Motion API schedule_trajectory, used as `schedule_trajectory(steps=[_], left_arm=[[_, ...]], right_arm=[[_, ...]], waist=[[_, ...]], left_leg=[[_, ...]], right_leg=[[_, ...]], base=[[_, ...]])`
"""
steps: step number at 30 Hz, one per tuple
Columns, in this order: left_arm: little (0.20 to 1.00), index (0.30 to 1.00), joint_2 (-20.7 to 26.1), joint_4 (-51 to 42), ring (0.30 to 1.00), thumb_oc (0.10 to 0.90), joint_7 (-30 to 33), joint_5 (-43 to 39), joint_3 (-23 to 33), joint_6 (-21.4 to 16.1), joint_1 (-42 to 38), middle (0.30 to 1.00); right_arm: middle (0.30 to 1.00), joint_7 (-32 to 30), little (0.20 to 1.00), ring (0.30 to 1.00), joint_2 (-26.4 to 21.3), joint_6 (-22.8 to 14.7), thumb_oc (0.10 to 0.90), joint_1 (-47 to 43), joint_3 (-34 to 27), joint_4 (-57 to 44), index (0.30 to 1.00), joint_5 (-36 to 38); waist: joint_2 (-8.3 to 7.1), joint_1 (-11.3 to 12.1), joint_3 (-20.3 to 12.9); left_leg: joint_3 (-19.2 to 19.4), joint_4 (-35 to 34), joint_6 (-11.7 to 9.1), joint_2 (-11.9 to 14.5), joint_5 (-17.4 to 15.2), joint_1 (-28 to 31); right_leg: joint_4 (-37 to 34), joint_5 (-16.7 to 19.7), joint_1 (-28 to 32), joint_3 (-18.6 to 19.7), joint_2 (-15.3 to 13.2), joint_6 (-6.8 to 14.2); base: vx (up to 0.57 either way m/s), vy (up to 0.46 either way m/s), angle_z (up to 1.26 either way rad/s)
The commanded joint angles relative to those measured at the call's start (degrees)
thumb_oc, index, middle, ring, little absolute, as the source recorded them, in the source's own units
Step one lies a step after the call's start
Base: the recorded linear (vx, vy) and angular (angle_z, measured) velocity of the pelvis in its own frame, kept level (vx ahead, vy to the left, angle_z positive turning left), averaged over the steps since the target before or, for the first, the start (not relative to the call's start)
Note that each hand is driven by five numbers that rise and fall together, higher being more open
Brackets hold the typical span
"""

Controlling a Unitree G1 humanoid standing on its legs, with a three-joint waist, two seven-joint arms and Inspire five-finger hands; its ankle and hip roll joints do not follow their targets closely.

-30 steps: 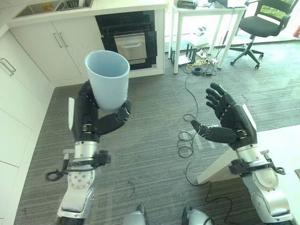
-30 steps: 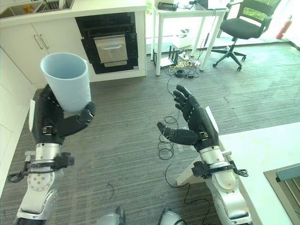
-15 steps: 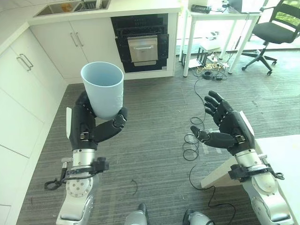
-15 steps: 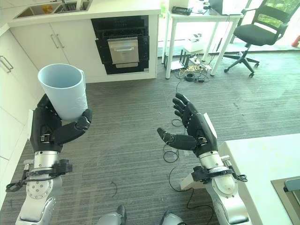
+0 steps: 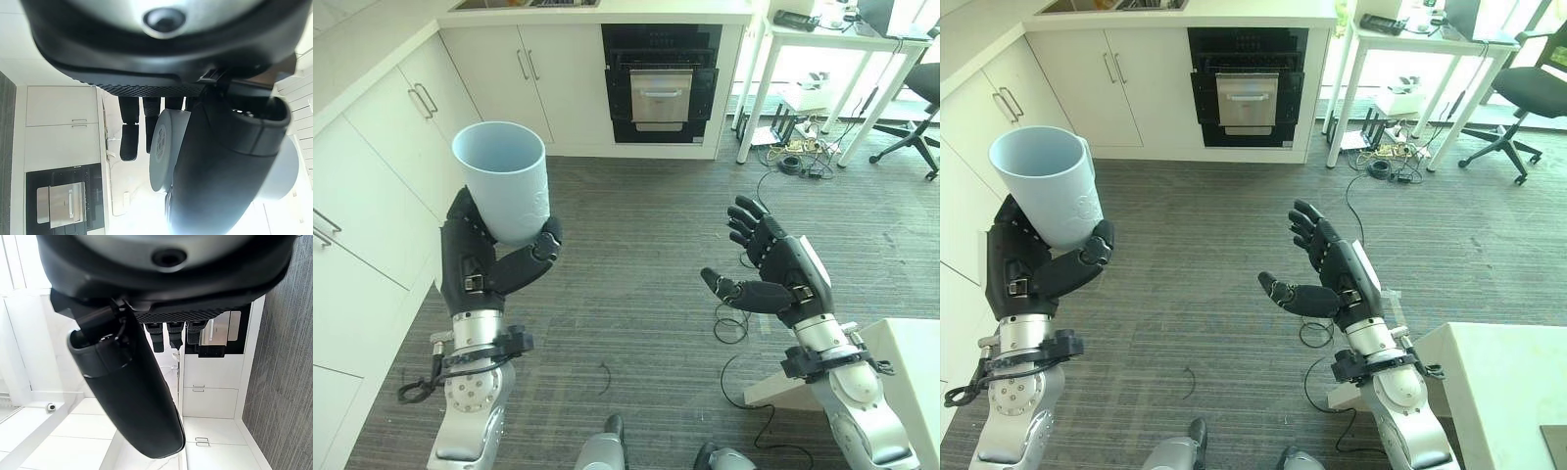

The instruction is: Place the dishes in the dishwasher.

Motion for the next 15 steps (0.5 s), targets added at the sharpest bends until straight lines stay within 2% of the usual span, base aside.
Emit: schedule_trajectory(steps=[1, 3, 4, 5, 6, 7, 8, 9, 11, 12, 14, 15], left_arm=[[0.3, 0.3, 2.16, -7.24, 0.3, 0.4, 1.47, -0.81, 4.13, -7.35, -3.06, 0.3], [0.3, 0.3, 2.12, -7.29, 0.3, 0.4, 1.66, -0.86, 4.09, -7.19, -3.0, 0.3], [0.3, 0.3, 2.08, -7.2, 0.3, 0.4, 1.87, -0.84, 3.98, -7.49, -3.05, 0.3], [0.3, 0.3, 2.01, -7.07, 0.3, 0.4, 1.91, -0.82, 3.88, -7.79, -3.1, 0.3], [0.3, 0.3, 1.84, -6.84, 0.3, 0.4, 1.53, -1.08, 3.79, -8.42, -2.86, 0.3], [0.3, 0.3, 1.73, -6.47, 0.3, 0.4, 0.82, -1.58, 3.71, -8.82, -2.59, 0.3], [0.3, 0.3, 1.44, -6.57, 0.3, 0.4, 0.59, -1.16, 3.35, -8.91, -1.66, 0.3], [0.3, 0.3, 1.43, -6.73, 0.3, 0.4, 0.56, -1.17, 3.22, -8.95, -1.1, 0.3], [0.3, 0.3, 1.71, -6.93, 0.3, 0.4, 0.99, -0.95, 2.98, -9.03, -1.03, 0.3], [0.3, 0.3, 2.1, -6.7, 0.3, 0.4, 2.13, -0.2, 2.66, -9.1, -1.58, 0.3], [0.3, 0.3, 2.35, -6.07, 0.3, 0.4, 3.54, 2.11, 2.0, -8.85, -3.05, 0.3], [0.3, 0.3, 3.02, -5.98, 0.3, 0.4, 3.55, 3.58, 2.07, -8.41, -3.88, 0.3]], right_arm=[[0.9, -0.87, 0.9, 0.9, -0.38, -5.46, 0.8, -5.86, -2.02, -3.99, 0.9, 1.81], [0.9, -0.52, 0.9, 0.9, -0.97, -5.76, 0.8, -5.65, -2.64, -3.92, 0.9, 2.86], [0.9, 0.05, 0.9, 0.9, -1.73, -6.13, 0.8, -5.63, -3.19, -3.68, 0.9, 4.42], [0.9, 0.49, 0.9, 0.9, -2.14, -6.46, 0.8, -5.61, -3.63, -3.42, 0.9, 5.08], [0.9, 0.84, 0.9, 0.9, -2.5, -6.9, 0.8, -5.4, -4.35, -3.07, 0.9, 4.88], [0.9, 0.52, 0.9, 0.9, -2.57, -6.7, 0.8, -5.53, -4.56, -2.92, 0.9, 4.71], [0.9, 0.8, 0.9, 0.9, -1.84, -6.71, 0.8, -5.02, -4.7, -3.17, 0.9, 4.53], [0.9, 1.18, 0.9, 0.9, -1.52, -7.1, 0.8, -4.25, -4.99, -3.62, 0.9, 4.43], [0.9, 1.5, 0.9, 0.9, -2.17, -7.74, 0.8, -2.83, -5.45, -4.75, 0.9, 5.36], [0.9, 1.21, 0.9, 0.9, -3.35, -8.06, 0.8, -3.41, -4.96, -4.71, 0.9, 6.03], [0.9, 0.99, 0.9, 0.9, -3.45, -8.61, 0.8, -3.91, -4.36, -4.1, 0.9, 6.31], [0.9, 1.57, 0.9, 0.9, -2.66, -9.07, 0.8, -2.87, -5.06, -4.24, 0.9, 7.3]], waist=[[-1.8, -1.24, -2.33], [-2.07, -1.32, -1.87], [-2.72, -1.23, -1.25], [-3.22, -0.98, -0.52], [-3.55, -0.66, 0.68], [-3.31, -0.58, 1.56], [-2.08, -0.85, 2.16], [-1.63, -0.95, 2.26], [-1.2, -0.77, 2.33], [-1.19, -0.85, 2.24], [-0.89, -0.98, 1.41], [-1.17, -0.99, 0.76]], left_leg=[[-0.64, 4.46, 1.77, -2.91, -10.55, 3.58], [0.12, 4.46, 1.54, -3.19, -9.71, 4.54], [0.87, 4.46, 1.45, -4.24, -8.58, 5.33], [1.31, 4.46, 1.23, -4.86, -7.03, 5.52], [2.02, 4.46, 0.48, -4.67, -3.99, 4.45], [2.74, 4.46, -0.24, -3.05, -3.54, 2.89], [2.3, 4.46, -1.56, 0.76, -2.86, -0.83], [1.27, 4.46, -2.04, 1.98, -2.05, -2.89], [-1.0, 4.46, -2.46, 2.03, 0.05, -5.44], [-1.41, 4.46, -1.81, 1.16, -1.41, -4.94], [-0.82, 4.46, -1.68, 1.79, -2.51, -5.46], [-0.44, 4.46, -0.93, 0.93, -4.0, -4.47]], right_leg=[[-5.75, -0.45, 4.48, 2.45, 4.39, 0.83], [-5.75, -0.53, 4.71, 2.69, 4.63, 0.41], [-5.75, -0.35, 4.73, 3.23, 4.42, 0.08], [-5.75, -0.2, 4.94, 3.78, 4.2, -0.13], [-5.75, 0.23, 5.4, 4.03, 4.19, -0.3], [-5.75, 0.48, 5.79, 3.93, 4.49, -0.18], [-5.75, 0.05, 6.51, 4.33, 5.68, -0.07], [-5.75, -0.29, 6.92, 4.88, 6.16, -0.01], [-5.75, -1.16, 7.83, 6.13, 6.85, 0.02], [-5.75, -1.75, 7.7, 7.04, 6.65, 0.17], [-5.75, -1.79, 8.09, 6.27, 5.22, 1.02], [-5.75, -2.44, 9.79, 5.91, 3.69, 2.42]], base=[[0.07, -0.073, 0.04], [0.07, -0.06, 0.06], [0.1, -0.057, 0.02], [0.13, -0.053, 0.0], [0.15, 0.007, -0.02], [0.26, 0.12, 0.03], [0.3, 0.189, 0.03], [0.32, 0.218, 0.1], [0.2, 0.175, 0.03], [0.2, 0.28, -0.17], [0.22, 0.283, -0.43], [0.21, 0.205, -0.63]])
